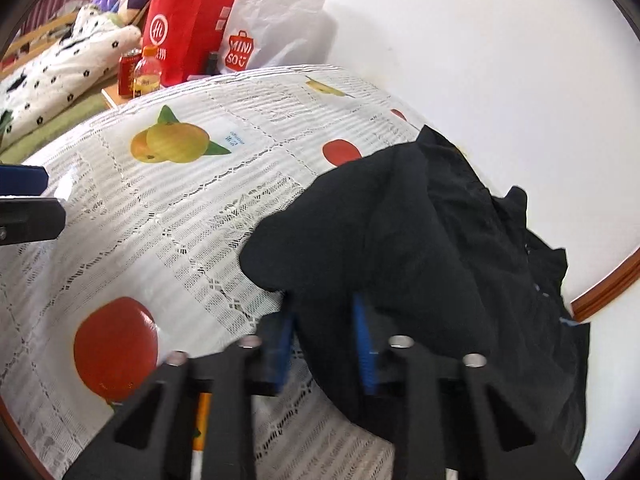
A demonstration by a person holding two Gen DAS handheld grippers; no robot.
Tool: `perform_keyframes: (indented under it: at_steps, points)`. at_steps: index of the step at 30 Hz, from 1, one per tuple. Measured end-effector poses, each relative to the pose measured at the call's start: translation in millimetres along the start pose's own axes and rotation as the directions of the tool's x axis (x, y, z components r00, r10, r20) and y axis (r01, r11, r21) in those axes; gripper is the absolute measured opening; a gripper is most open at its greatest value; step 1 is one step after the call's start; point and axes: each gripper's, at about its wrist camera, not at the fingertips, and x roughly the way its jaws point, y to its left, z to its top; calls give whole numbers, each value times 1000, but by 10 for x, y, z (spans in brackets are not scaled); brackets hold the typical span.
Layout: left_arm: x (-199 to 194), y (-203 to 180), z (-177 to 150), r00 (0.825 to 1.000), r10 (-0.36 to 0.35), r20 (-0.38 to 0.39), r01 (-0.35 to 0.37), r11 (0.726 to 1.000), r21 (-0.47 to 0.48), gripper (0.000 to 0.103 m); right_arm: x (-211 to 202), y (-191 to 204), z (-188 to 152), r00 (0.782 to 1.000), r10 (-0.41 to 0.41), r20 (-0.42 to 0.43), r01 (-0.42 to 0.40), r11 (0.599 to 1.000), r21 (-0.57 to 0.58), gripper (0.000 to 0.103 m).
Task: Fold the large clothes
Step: 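Grasp the black jacket edge with the right gripper and lift it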
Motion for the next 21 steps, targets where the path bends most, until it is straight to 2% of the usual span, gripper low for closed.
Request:
perform_keyframes:
  at_steps: [2,5,8,11,14,18,21]
  points:
    - [8,-14,-5,1000,1,-4,-1,1000,3,56,10,-6,44,1000,-12,3,12,1000,10,11]
    - [14,-56,1,1000,5,-5,-5,1000,3,56,-48,-161,140,998,59,38,-62,994,86,5]
    - [12,-132,12,1000,8,-5,-8,1000,7,56,-176,-396,222,984,145,108,-162,972,171,4]
    - [-15,-259,29,1000,10,0,-10,1000,27,56,-409,-782,209,961,167,222,-226,935,274,3]
    - [-46,-424,43,1000,6,9,-6,999,54,56,-631,-1301,43,935,128,329,-265,871,413,3]
    - [-60,-686,58,1000,-12,16,11,996,90,56,-778,-1930,-329,914,30,405,-274,780,563,3]
    - [-62,-907,63,999,-35,24,31,992,123,56,-808,-2336,-725,903,-12,430,-310,675,669,3]
